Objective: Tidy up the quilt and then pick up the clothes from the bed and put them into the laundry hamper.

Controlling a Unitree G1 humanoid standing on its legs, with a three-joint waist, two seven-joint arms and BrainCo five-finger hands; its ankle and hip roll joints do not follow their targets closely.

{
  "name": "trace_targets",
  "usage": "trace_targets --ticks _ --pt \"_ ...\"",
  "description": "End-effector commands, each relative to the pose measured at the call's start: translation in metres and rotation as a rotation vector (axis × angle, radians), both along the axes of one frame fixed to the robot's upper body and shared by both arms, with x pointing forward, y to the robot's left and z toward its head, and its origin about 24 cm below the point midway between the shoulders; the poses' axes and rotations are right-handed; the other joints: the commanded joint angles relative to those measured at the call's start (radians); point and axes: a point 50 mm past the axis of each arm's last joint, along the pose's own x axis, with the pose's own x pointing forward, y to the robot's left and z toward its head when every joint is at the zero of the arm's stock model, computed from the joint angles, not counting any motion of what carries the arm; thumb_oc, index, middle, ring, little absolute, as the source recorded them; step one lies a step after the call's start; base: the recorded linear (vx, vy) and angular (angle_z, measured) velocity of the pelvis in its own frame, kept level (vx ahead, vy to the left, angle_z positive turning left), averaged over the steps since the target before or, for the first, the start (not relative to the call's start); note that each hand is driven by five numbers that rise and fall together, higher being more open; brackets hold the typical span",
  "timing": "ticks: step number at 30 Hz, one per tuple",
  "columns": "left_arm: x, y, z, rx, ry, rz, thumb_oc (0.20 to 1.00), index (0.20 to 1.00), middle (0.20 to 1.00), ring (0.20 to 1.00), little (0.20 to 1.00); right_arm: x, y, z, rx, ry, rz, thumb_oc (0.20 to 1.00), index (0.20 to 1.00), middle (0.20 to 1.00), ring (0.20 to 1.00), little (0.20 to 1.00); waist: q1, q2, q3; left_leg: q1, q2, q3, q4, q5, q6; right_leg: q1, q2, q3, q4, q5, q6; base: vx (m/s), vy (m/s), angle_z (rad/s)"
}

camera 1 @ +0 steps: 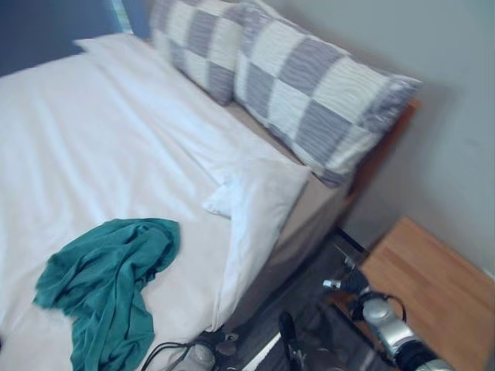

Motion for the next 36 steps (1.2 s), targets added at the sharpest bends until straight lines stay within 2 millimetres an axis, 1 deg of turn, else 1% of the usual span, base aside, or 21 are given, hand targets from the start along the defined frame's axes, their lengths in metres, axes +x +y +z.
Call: trace_targets --ticks 1,2,3,4,5,6,7,9,12,13,17,22,23,24,25,28,31,32,34,35,36 --pt "0.013 0.029 0.009 0.12 -0.038 -0.021 1.0 1.0 1.0 1.0 1.0 0.034 -0.026 0.04 -0.101 -0.191 -0.134 1.0 1.0 1.0 1.0 1.0 0.009 -0.027 0.035 -0.107 0.015 0.043 -0.117 0.183 -0.012 0.053 -0.094 0.042 -0.006 -0.014 0.098 -0.08 -0.2 1.77" --pt "0.014 0.03 0.01 0.115 -0.048 0.001 1.0 1.0 1.0 1.0 1.0 0.051 -0.029 0.074 -0.13 -0.327 -0.152 1.0 1.0 1.0 1.0 1.0 0.023 -0.022 0.048 -0.143 0.027 0.032 -0.139 0.212 -0.025 0.04 -0.09 0.01 -0.006 -0.023 0.091 -0.07 -0.159 0.99" --pt "0.014 0.029 0.01 0.112 -0.047 0.008 1.0 1.0 1.0 1.0 1.0 0.056 -0.035 0.092 -0.163 -0.391 -0.167 1.0 1.0 1.0 1.0 1.0 0.019 -0.02 0.062 -0.174 0.036 0.085 -0.132 0.211 -0.025 0.038 -0.099 -0.016 -0.006 -0.029 0.09 -0.08 -0.152 0.7" --pt "0.015 0.029 0.01 0.112 -0.048 0.008 1.0 1.0 1.0 1.0 1.0 0.056 -0.035 0.092 -0.163 -0.392 -0.168 1.0 1.0 1.0 1.0 1.0 0.015 -0.022 0.059 -0.182 0.032 0.081 -0.13 0.215 -0.025 0.033 -0.103 -0.019 -0.006 -0.027 0.092 -0.12 -0.071 0.54" --pt "0.027 0.028 0.015 0.108 -0.07 -0.017 1.0 1.0 1.0 1.0 1.0 0.057 -0.053 0.116 -0.243 -0.473 -0.211 1.0 1.0 1.0 1.0 1.0 -0.026 -0.03 0.076 -0.208 0.108 0.475 -0.044 0.168 -0.019 0.035 -0.172 -0.143 -0.006 -0.035 0.099 -0.15 -0.054 0.9" --pt "0.029 0.031 0.016 0.108 -0.065 -0.026 1.0 1.0 1.0 1.0 1.0 0.059 -0.065 0.128 -0.303 -0.502 -0.247 1.0 1.0 1.0 1.0 1.0 -0.047 -0.031 0.066 -0.163 0.157 0.656 -0.05 0.138 -0.022 0.029 -0.195 -0.207 -0.006 -0.037 0.105 -0.17 -0.08 2.38" --pt "0.03 0.032 0.016 0.111 -0.055 -0.048 1.0 1.0 1.0 1.0 1.0 0.06 -0.076 0.139 -0.363 -0.517 -0.285 1.0 1.0 1.0 1.0 1.0 -0.055 -0.017 0.06 -0.149 0.173 0.73 -0.014 0.122 -0.027 0.027 -0.202 -0.256 -0.006 -0.056 0.097 -0.08 -0.044 3.09" --pt "0.023 0.039 0.015 0.125 -0.026 -0.1 1.0 1.0 1.0 1.0 1.0 0.069 -0.087 0.172 -0.402 -0.568 -0.305 1.0 1.0 1.0 1.0 1.0 -0.033 0.027 0.05 -0.163 0.151 0.715 -0.106 0.18 -0.04 0.05 -0.191 -0.314 -0.006 -0.051 0.092 0.04 -0.014 1.73" --pt "0.033 0.044 0.021 0.142 -0.058 -0.113 1.0 1.0 1.0 1.0 1.0 0.086 -0.086 0.196 -0.416 -0.597 -0.307 1.0 1.0 1.0 1.0 1.0 -0.016 0.038 0.073 -0.191 0.139 0.696 -0.14 0.217 -0.038 0.03 -0.195 -0.333 -0.006 -0.036 0.089 -0.07 0.026 0.33" --pt "0.044 0.047 0.029 0.154 -0.106 -0.114 1.0 1.0 1.0 1.0 1.0 0.104 -0.083 0.223 -0.436 -0.617 -0.319 1.0 1.0 1.0 1.0 1.0 0.008 0.05 0.104 -0.22 0.137 0.692 -0.147 0.236 -0.037 -0.007 -0.197 -0.341 0.011 -0.028 0.086 -0.12 0.058 0.02" --pt "0.05 0.044 0.032 0.149 -0.142 -0.128 1.0 1.0 1.0 1.0 1.0 0.124 -0.067 0.246 -0.482 -0.602 -0.286 1.0 1.0 1.0 1.0 1.0 0.046 0.071 0.133 -0.271 0.132 0.674 -0.144 0.257 -0.038 -0.061 -0.21 -0.349 0.052 -0.033 0.088 -0.08 0.035 0.13" --pt "0.06 0.037 0.036 0.16 -0.169 -0.173 1.0 1.0 1.0 1.0 1.0 0.14 -0.051 0.24 -0.519 -0.495 -0.219 1.0 1.0 1.0 1.0 1.0 0.069 0.089 0.162 -0.329 0.13 0.656 -0.125 0.27 -0.042 -0.123 -0.217 -0.354 0.103 -0.044 0.086 -0.06 0.017 0.18" --pt "0.061 0.036 0.037 0.163 -0.171 -0.181 1.0 1.0 1.0 1.0 1.0 0.142 -0.048 0.237 -0.525 -0.477 -0.203 0.922 0.922 0.922 0.922 0.922 0.07 0.09 0.166 -0.332 0.132 0.655 -0.12 0.267 -0.044 -0.126 -0.218 -0.354 0.109 -0.048 0.086 -0.03 0.004 0.09" --pt "0.061 0.036 0.037 0.163 -0.172 -0.18 1.0 1.0 1.0 1.0 1.0 0.142 -0.047 0.237 -0.525 -0.477 -0.203 0.451 0.451 0.451 0.451 0.451 0.069 0.089 0.164 -0.336 0.131 0.654 -0.119 0.268 -0.043 -0.128 -0.218 -0.354 0.108 -0.046 0.085 -0.02 0.004 0.08" --pt "0.064 0.034 0.037 0.162 -0.177 -0.187 1.0 1.0 1.0 1.0 1.0 0.142 -0.045 0.226 -0.516 -0.44 -0.182 0.2 0.2 0.2 0.2 0.2 0.067 0.086 0.17 -0.339 0.134 0.654 -0.105 0.263 -0.045 -0.126 -0.219 -0.357 0.116 -0.052 0.084 -0.02 0.014 0.06" --pt "0.064 0.033 0.037 0.16 -0.176 -0.177 1.0 1.0 1.0 1.0 1.0 0.141 -0.044 0.214 -0.492 -0.418 -0.172 0.2 0.2 0.2 0.2 0.2 0.059 0.078 0.167 -0.334 0.136 0.656 -0.099 0.26 -0.044 -0.119 -0.218 -0.357 0.115 -0.053 0.083 -0.01 0.007 0.01" --pt "0.053 0.034 0.029 0.157 -0.128 -0.132 1.0 1.0 1.0 1.0 1.0 0.123 -0.049 0.156 -0.411 -0.32 -0.152 0.2 0.2 0.2 0.2 0.2 0.029 0.052 0.147 -0.268 0.138 0.672 -0.126 0.249 -0.043 -0.065 -0.21 -0.354 0.089 -0.051 0.085 0.07 0.035 -0.05" --pt "0.045 0.033 0.024 0.147 -0.097 -0.105 1.0 1.0 1.0 1.0 1.0 0.104 -0.054 0.124 -0.364 -0.275 -0.145 0.2 0.2 0.2 0.2 0.2 0.005 0.04 0.133 -0.219 0.138 0.684 -0.149 0.239 -0.043 -0.029 -0.203 -0.346 0.071 -0.047 0.088 0.08 0.047 -0.09" --pt "0.038 0.034 0.021 0.144 -0.072 -0.093 1.0 1.0 1.0 1.0 1.0 0.092 -0.058 0.109 -0.327 -0.254 -0.152 0.2 0.2 0.2 0.2 0.2 -0.008 0.033 0.121 -0.203 0.136 0.688 -0.152 0.231 -0.041 -0.013 -0.201 -0.342 0.058 -0.042 0.088 0.08 0.05 -0.02" --pt "0.035 0.035 0.019 0.143 -0.06 -0.075 1.0 1.0 1.0 1.0 1.0 0.078 -0.068 0.093 -0.285 -0.225 -0.187 0.291 0.291 0.291 0.291 0.291 -0.023 0.029 0.113 -0.184 0.136 0.694 -0.152 0.219 -0.04 0.006 -0.198 -0.337 0.05 -0.039 0.091 0.07 0.044 -0.29" --pt "0.035 0.036 0.019 0.144 -0.06 -0.076 1.0 1.0 1.0 1.0 1.0 0.078 -0.068 0.093 -0.285 -0.225 -0.188 0.702 0.702 0.702 0.702 0.702 -0.022 0.028 0.11 -0.188 0.135 0.694 -0.152 0.221 -0.04 0.003 -0.199 -0.337 0.049 -0.037 0.091 0.12 0.096 -0.35"
